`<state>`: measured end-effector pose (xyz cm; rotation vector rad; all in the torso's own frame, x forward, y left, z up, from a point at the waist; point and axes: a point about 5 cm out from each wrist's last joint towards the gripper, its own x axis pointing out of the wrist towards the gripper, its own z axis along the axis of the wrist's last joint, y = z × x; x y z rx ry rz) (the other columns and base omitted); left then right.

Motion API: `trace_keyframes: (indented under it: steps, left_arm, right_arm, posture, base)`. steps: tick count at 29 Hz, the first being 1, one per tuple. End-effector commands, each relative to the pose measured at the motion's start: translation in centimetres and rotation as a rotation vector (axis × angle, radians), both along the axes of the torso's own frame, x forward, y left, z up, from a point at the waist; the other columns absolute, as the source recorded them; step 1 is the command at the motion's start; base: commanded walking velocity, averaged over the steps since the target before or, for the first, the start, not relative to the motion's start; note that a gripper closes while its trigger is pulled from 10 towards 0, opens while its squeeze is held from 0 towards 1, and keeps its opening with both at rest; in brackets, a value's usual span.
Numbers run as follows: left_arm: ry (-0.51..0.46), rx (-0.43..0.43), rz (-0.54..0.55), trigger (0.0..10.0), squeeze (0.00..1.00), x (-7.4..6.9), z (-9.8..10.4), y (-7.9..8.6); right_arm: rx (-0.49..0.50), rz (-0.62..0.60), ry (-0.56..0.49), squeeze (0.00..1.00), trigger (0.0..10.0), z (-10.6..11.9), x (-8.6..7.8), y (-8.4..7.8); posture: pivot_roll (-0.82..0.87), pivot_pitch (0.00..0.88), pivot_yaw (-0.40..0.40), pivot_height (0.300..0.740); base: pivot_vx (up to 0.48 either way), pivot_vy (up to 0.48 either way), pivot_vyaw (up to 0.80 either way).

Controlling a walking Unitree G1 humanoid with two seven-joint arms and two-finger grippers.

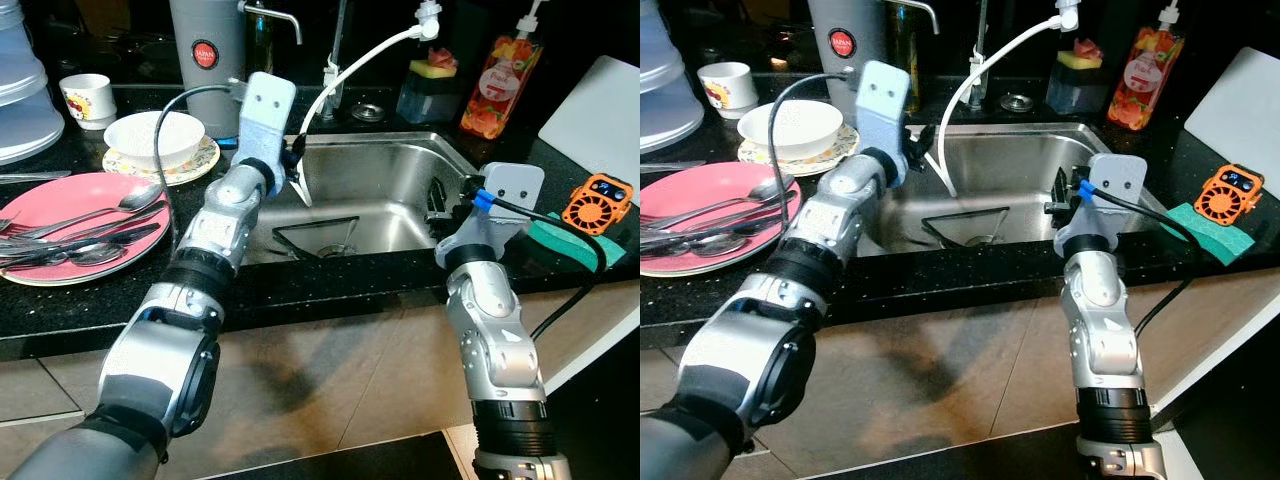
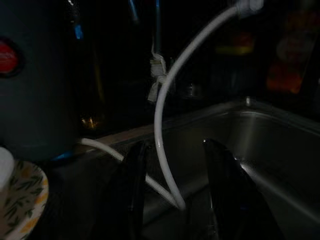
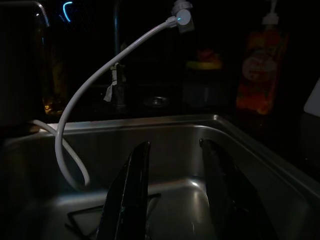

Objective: Kitchen organization

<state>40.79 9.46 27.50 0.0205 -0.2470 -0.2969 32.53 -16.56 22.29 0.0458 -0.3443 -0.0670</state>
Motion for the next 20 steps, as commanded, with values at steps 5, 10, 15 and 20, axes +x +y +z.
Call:
trace_keyframes:
  steps: [5,10,15,20]
  left_arm:
    - [-0.097,-0.038,-0.072,10.0,0.00,-1.0,1.0,-0.5]
    - [-0.133,0.119,-0.160,10.0,0.00,-2.4,0.2,-2.5]
    - [-0.112,0.409,-0.088,10.0,0.00,-2.3,-1.5,-2.5]
    - [-0.106,0.593,0.016,10.0,0.00,-1.7,-2.2,-0.6]
  right_arm:
    - [-0.001,-0.002,0.009,0.00,10.0,-0.2,0.0,0.1]
    - [0.001,0.004,0.012,0.00,10.0,-0.3,0.0,0.2]
    - [0.000,0.011,0.013,0.00,10.0,-0.3,0.1,0.3]
    - [0.000,0.015,0.012,0.00,10.0,-0.2,0.2,0.4]
  posture:
    - [0.01,0.000,-0.053,0.740]
    - [0.01,0.000,-0.053,0.740]
    - [0.04,0.000,-0.061,0.740]
    - [0.05,0.000,-0.057,0.740]
  base:
    - [0.000,0.000,0.00]
    - [0.000,0.000,0.00]
    - [0.000,0.000,0.00]
    - [0.000,0.000,0.00]
